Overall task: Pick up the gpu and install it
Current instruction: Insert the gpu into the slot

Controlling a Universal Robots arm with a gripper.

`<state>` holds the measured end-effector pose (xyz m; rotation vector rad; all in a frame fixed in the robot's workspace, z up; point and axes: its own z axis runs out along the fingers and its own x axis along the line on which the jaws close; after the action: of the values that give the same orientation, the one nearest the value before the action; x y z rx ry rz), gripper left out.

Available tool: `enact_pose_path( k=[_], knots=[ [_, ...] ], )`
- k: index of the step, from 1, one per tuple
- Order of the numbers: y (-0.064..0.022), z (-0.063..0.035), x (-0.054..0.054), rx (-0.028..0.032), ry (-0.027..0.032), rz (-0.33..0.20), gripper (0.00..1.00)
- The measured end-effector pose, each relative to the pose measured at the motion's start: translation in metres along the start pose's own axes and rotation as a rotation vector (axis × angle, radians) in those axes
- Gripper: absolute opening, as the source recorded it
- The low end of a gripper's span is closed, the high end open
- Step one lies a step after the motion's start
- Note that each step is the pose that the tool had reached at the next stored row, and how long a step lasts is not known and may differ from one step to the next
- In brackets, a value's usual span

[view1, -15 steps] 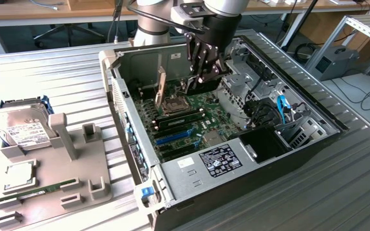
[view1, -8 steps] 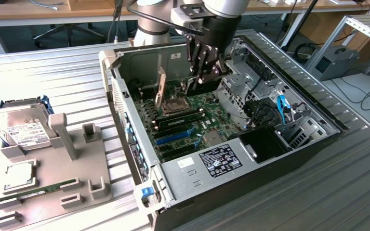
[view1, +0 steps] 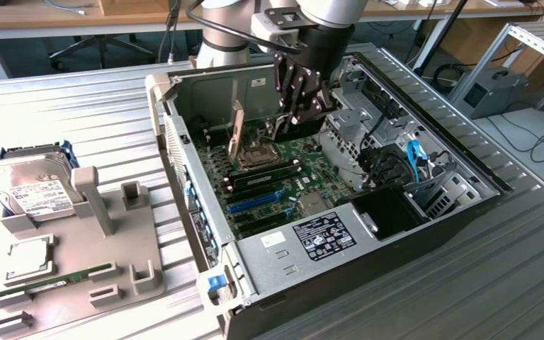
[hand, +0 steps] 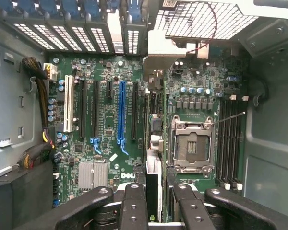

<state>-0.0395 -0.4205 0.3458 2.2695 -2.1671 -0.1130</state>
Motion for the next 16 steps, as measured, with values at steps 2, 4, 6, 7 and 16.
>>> enact_pose_path(
  k=[2,4,6,7,16],
  knots=[
    [0.0,0.0004,0.0002,0.0,0.0001,0.0,0.26],
    [-0.0001,0.0016,0.0005,0.0,0.0,0.0,0.26],
    [-0.0001,0.0019,0.0006,0.0,0.0001,0.0,0.26],
    [-0.0001,0.0021,0.0007,0.0,0.0001,0.0,0.26],
    [-0.0001,0.0037,0.001,0.0,0.0,0.0,0.26]
  ],
)
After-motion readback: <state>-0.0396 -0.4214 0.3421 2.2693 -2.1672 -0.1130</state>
